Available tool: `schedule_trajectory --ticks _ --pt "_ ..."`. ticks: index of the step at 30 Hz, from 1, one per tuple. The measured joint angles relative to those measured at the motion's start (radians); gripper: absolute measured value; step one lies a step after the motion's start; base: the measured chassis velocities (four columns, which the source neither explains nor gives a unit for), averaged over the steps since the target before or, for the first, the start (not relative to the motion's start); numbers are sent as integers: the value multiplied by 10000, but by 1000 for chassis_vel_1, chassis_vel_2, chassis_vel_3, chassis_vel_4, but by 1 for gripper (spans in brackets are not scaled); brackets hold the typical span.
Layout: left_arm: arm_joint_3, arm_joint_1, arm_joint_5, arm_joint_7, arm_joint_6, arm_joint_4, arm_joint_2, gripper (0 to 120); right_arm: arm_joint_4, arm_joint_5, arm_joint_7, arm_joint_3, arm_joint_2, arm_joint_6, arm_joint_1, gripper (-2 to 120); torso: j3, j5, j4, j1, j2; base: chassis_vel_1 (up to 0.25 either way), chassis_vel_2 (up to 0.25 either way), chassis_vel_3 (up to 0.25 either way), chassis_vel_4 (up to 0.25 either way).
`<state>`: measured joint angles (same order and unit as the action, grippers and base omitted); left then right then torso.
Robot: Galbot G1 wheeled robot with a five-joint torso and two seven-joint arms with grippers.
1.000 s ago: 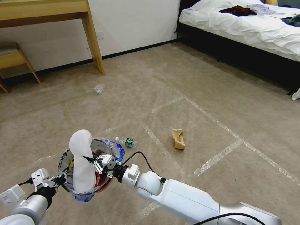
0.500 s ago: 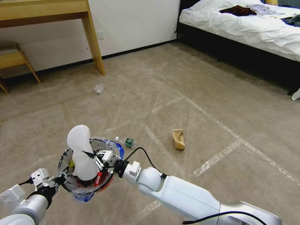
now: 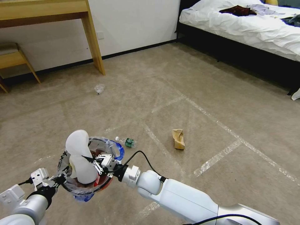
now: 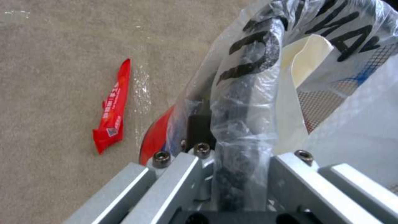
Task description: Pick up the trash bin and place the garbage on the floor into it.
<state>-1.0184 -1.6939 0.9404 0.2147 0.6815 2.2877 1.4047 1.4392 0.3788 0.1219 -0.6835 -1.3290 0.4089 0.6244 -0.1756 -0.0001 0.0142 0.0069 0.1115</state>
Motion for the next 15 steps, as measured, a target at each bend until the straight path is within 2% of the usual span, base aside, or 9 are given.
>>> schedule_trajectory --ticks 15 --pt "35 -17 91 101 64 126 78 1 -637 -407 229 -1 -176 445 235 0 0 1 0 0 0 0 0 0 0"
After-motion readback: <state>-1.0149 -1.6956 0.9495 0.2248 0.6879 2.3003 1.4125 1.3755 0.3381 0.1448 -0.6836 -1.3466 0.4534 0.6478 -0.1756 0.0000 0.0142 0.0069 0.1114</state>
